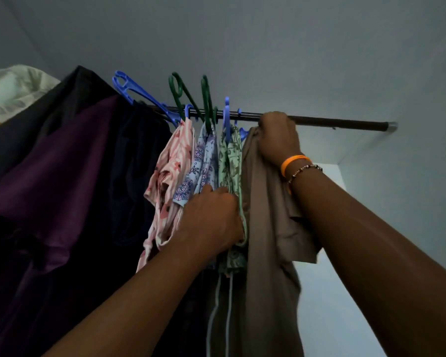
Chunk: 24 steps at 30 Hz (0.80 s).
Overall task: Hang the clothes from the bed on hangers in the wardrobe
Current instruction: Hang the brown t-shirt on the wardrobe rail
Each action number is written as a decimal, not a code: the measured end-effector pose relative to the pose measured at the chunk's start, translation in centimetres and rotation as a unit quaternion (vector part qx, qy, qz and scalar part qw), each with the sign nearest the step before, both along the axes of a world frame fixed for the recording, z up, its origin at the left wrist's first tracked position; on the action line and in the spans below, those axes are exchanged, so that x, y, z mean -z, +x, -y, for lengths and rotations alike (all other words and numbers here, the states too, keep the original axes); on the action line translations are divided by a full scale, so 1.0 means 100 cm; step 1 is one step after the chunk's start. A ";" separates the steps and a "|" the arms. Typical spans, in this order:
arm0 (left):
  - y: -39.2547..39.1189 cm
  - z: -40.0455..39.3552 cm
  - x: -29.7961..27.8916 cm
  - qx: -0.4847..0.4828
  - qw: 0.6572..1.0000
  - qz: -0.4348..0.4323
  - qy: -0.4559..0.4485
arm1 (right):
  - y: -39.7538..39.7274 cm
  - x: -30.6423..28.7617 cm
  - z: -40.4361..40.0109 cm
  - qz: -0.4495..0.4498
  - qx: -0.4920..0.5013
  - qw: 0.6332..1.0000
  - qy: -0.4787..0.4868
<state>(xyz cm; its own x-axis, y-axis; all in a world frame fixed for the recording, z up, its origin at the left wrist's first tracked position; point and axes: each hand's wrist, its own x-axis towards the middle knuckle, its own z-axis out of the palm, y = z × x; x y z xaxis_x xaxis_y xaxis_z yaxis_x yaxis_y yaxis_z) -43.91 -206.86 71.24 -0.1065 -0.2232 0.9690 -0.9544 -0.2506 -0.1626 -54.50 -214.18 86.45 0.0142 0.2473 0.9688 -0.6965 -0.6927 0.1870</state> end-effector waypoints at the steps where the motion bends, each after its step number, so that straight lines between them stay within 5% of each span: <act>1: -0.001 -0.001 0.002 0.006 1.000 -0.003 0.004 | 0.002 0.002 -0.002 -0.008 -0.038 0.999 0.019; 6: 0.002 -0.020 0.019 0.027 0.999 0.009 0.047 | -0.003 0.039 -0.017 -0.010 -0.229 0.963 0.142; 13: 0.006 -0.074 0.049 0.165 0.975 -0.126 0.083 | -0.004 0.149 -0.057 -0.059 -0.193 0.941 0.270; 24: -0.019 -0.213 0.137 0.352 0.855 -0.358 0.128 | -0.041 0.291 -0.201 -0.080 -0.217 0.899 0.372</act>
